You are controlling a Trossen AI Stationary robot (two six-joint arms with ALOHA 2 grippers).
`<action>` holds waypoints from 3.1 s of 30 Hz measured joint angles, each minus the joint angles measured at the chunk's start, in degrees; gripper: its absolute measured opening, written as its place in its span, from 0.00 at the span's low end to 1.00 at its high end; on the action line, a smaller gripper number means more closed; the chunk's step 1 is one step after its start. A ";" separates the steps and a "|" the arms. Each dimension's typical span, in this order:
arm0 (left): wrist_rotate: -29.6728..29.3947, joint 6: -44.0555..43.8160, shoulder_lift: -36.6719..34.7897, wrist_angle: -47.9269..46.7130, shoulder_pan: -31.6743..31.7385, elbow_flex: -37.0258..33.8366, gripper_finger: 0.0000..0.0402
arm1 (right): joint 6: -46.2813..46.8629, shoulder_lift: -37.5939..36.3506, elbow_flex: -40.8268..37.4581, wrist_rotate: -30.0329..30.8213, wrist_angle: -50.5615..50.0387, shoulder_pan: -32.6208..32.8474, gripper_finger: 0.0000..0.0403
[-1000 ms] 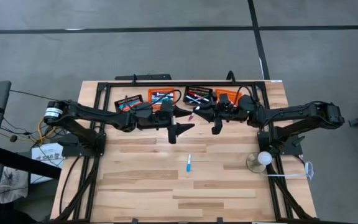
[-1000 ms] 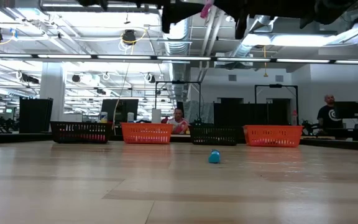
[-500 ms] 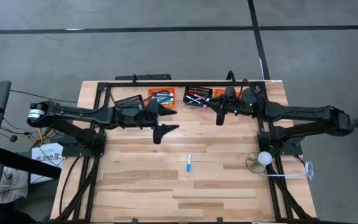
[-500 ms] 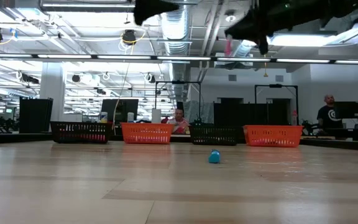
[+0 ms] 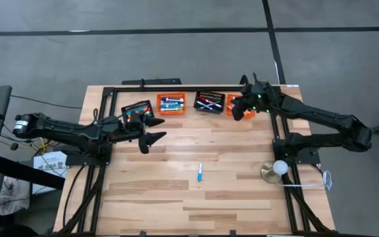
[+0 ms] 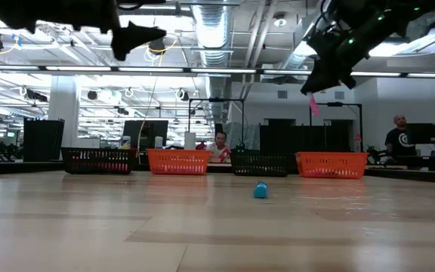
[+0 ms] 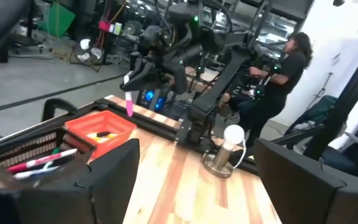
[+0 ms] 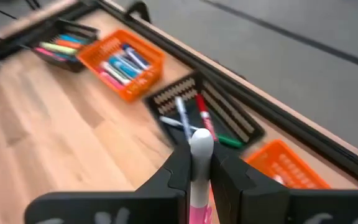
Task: Pick & Place Markers
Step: Put the small pink highlighter pen into the right orange bin, then put the small light blue highlighter pen into the right orange bin
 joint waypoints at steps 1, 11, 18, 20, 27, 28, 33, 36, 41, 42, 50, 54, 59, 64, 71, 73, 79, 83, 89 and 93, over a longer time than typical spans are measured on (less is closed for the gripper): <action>-0.15 -0.02 -1.07 0.01 0.03 -1.18 0.78 | -0.46 1.05 0.94 0.02 -1.12 -1.05 0.07; -3.17 0.05 -7.87 0.32 0.09 -8.84 0.78 | -11.45 15.66 13.43 2.43 -15.12 -7.00 0.06; -3.96 -0.17 -8.18 0.96 0.41 -10.45 0.78 | -20.15 28.84 23.39 8.84 -26.53 -6.94 0.06; -3.93 -0.16 -8.18 1.07 0.41 -10.51 0.78 | -21.47 32.68 25.88 11.56 -30.20 -6.96 0.07; -3.92 0.25 -8.16 1.04 0.82 -10.54 0.78 | -24.44 44.24 31.13 15.00 -38.78 -6.57 0.07; -3.92 0.25 -8.15 1.04 0.99 -10.54 0.78 | -24.61 45.45 31.55 15.09 -39.11 -6.39 0.07; -3.95 0.25 -8.15 1.02 1.93 -10.54 0.78 | -25.09 49.27 32.28 15.08 -39.64 -6.41 0.08; -3.92 0.57 -8.15 0.98 2.30 -10.54 0.78 | -25.59 49.90 32.31 15.06 -39.65 -6.70 0.07; -3.92 1.32 -8.15 0.91 2.33 -10.54 0.78 | -26.20 49.46 32.31 15.02 -39.45 -6.90 0.09; -3.92 1.32 -8.15 0.91 2.33 -10.54 0.78 | -26.23 49.40 32.37 14.89 -39.61 -7.15 0.10; -3.92 1.32 -8.15 0.89 2.33 -10.54 0.78 | -28.01 49.40 32.37 11.70 -41.11 -8.14 0.15; -3.92 1.32 -8.15 0.89 2.33 -10.54 0.78 | -28.88 49.40 32.35 11.56 -41.13 -8.07 0.15; -3.92 1.32 -8.15 0.89 2.33 -10.54 0.78 | -29.11 49.40 32.35 11.61 -41.11 -7.99 0.15; -3.92 1.32 -8.15 0.89 2.33 -10.54 0.78 | -27.08 49.32 32.33 11.23 -41.12 -7.99 0.16; -3.92 1.32 -8.13 0.89 2.33 -10.56 0.78 | -23.77 43.46 32.31 5.33 -40.56 -7.46 0.16; -3.92 1.32 -8.13 0.89 2.33 -10.56 0.78 | -22.31 40.07 32.28 5.14 -40.34 -6.91 0.16; -3.92 1.31 -8.11 0.90 2.33 -10.56 0.78 | -19.81 27.24 32.28 -0.73 -35.73 -4.81 0.16; -3.90 1.30 -8.11 0.91 2.33 -10.56 0.78 | -19.39 18.85 32.31 -6.69 -32.77 -2.69 0.16; -3.89 1.09 -8.11 0.91 2.26 -10.56 0.78 | -18.32 8.37 32.28 -9.78 -32.30 1.73 0.16; -1.13 0.09 -8.11 1.03 2.22 -10.56 0.78 | -16.80 2.16 32.28 -9.84 -32.42 4.99 0.16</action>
